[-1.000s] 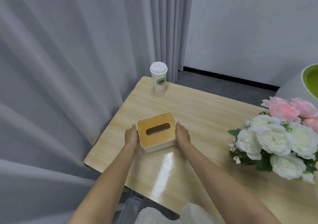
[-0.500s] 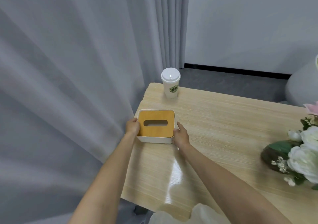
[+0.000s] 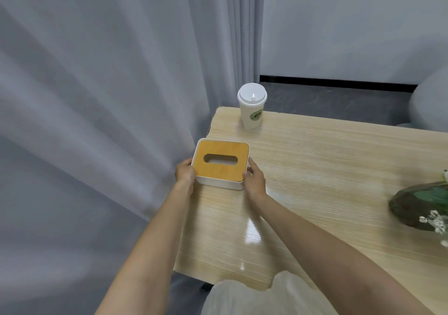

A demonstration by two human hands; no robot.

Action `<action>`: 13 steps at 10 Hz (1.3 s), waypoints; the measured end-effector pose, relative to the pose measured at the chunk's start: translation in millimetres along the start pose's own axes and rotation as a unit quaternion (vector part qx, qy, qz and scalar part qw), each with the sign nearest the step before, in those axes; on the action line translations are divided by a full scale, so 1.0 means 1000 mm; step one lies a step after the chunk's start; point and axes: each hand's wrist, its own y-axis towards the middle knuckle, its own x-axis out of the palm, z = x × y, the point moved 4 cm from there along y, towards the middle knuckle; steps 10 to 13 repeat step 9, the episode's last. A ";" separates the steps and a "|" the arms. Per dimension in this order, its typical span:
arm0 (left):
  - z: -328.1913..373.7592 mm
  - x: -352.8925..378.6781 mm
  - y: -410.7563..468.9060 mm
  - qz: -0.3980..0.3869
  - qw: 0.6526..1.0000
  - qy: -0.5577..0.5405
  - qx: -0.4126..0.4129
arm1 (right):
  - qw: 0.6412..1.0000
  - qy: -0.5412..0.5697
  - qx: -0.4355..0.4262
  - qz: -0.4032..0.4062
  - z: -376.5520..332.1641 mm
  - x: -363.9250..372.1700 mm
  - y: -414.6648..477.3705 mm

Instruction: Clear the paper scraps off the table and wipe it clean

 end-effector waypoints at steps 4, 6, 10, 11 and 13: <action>0.000 -0.004 -0.002 -0.022 0.999 0.018 0.023 | 0.999 0.042 0.015 0.028 0.006 -0.003 -0.008; -0.006 -0.004 0.004 -0.030 0.999 0.026 0.028 | 0.998 0.043 0.006 0.034 0.009 -0.001 -0.008; -0.002 -0.005 -0.022 0.117 0.983 0.126 0.062 | 0.997 -0.069 0.020 0.015 0.015 -0.018 -0.020; -0.002 -0.005 -0.022 0.117 0.983 0.126 0.062 | 0.997 -0.069 0.020 0.015 0.015 -0.018 -0.020; -0.002 -0.005 -0.022 0.117 0.983 0.126 0.062 | 0.997 -0.069 0.020 0.015 0.015 -0.018 -0.020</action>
